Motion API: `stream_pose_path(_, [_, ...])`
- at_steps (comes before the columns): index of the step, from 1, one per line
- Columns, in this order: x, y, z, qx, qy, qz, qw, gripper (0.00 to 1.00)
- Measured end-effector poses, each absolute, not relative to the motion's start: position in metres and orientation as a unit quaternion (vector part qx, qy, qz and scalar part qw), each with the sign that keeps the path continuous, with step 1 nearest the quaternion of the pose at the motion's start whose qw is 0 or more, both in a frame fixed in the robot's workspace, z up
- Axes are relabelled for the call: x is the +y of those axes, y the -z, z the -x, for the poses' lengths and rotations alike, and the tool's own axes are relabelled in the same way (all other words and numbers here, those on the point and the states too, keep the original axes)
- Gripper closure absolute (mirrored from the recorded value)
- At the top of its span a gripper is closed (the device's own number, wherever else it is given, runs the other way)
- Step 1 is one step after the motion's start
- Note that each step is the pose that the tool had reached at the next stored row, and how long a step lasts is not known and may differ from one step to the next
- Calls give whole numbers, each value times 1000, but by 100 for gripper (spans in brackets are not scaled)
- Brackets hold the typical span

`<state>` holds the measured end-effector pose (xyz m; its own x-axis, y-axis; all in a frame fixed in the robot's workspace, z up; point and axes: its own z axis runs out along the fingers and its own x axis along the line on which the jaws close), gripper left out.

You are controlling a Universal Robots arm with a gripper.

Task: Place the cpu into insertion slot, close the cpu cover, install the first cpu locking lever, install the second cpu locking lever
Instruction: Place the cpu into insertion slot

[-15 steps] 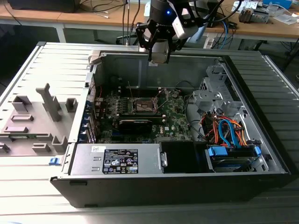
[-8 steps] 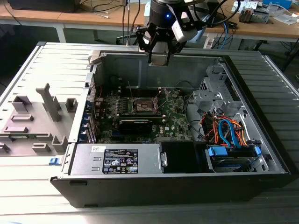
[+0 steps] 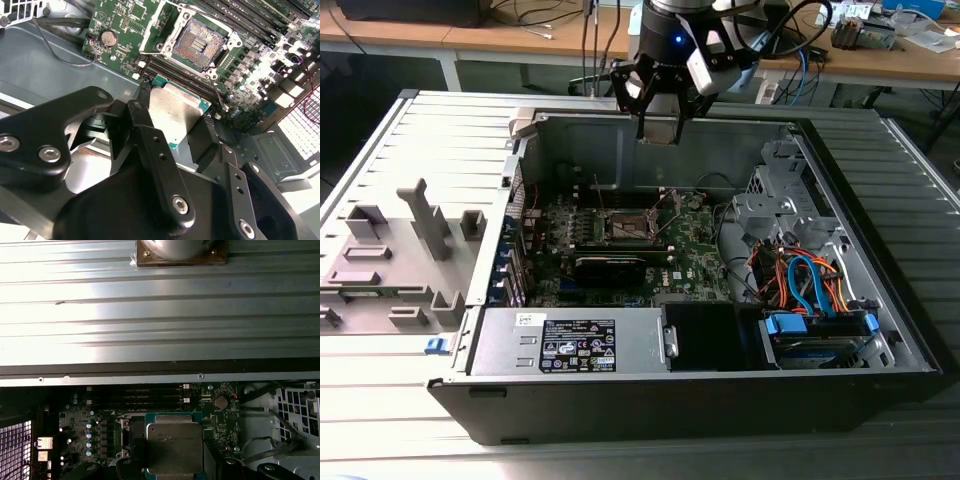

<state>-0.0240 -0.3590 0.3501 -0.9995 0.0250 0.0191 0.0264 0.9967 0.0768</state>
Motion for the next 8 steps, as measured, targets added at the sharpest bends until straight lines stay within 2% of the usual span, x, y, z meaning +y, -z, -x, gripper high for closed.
stream_pose_path(8, [-359, -347, 24, -999, 34, 13, 9, 45])
